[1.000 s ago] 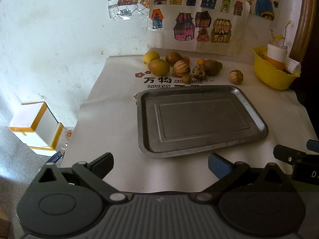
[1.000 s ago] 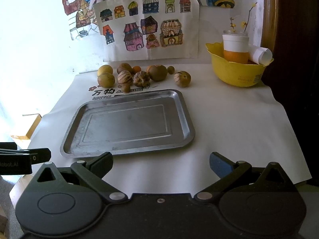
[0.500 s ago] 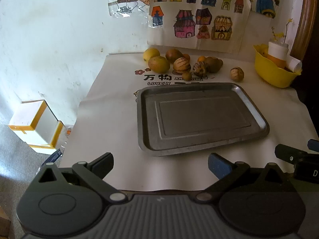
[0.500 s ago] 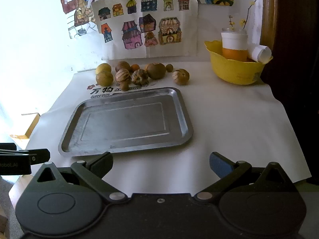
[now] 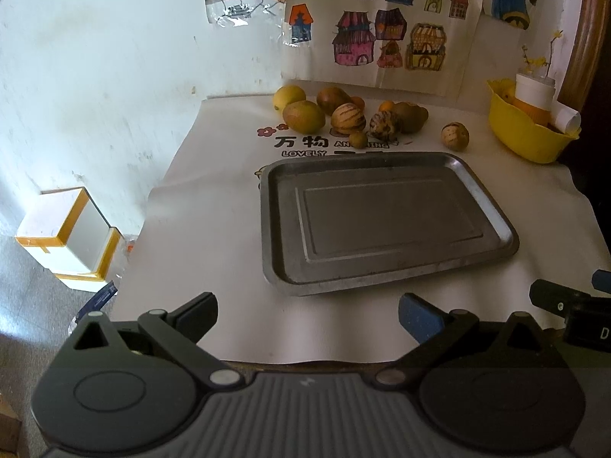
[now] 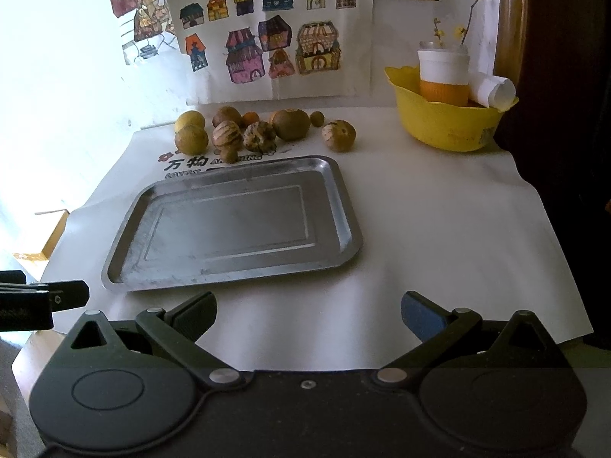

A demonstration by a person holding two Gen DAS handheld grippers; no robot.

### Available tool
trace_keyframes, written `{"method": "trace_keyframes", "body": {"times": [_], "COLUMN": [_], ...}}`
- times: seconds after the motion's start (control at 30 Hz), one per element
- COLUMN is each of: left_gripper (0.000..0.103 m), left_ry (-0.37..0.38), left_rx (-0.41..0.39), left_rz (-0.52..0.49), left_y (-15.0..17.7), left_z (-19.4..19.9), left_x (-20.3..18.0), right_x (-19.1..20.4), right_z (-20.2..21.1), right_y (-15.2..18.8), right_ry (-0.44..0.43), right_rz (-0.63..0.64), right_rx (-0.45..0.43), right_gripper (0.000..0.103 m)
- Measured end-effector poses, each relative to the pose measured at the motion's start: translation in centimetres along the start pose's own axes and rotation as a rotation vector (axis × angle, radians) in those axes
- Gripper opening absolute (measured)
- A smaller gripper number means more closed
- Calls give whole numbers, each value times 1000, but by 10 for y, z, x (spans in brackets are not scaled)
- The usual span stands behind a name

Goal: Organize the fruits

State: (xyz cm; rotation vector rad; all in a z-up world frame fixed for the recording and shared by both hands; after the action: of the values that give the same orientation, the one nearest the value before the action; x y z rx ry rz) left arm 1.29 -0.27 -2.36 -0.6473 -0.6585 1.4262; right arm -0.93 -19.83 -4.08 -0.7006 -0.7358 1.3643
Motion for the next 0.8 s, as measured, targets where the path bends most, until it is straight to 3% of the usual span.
{"method": "trace_keyframes", "body": {"times": [0.8], "left_gripper": [103], "left_ry": [-53], "left_rx": [61], "left_rz": [-2], "left_y": [-6], "left_z": [-18], "left_x": [8], "right_x": [1], "right_z": [-16], "right_y": [-20], "right_ry": [58], "right_rz": [24], "right_rx": [111], "right_gripper": [103]}}
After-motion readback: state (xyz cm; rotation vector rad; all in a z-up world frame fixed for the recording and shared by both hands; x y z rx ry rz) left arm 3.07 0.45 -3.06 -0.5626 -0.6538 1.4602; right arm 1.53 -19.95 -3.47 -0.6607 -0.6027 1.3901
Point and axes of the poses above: each gripper's, at about its wrist camera, not at the fingertips, and z roughly against the way its jaws point, x to its left, y to its underside, the point moved 1 cm from there along -z, roughly the way its jaws point, and after that the axes turned 11 degrees about -x, right-handed, at the moved point
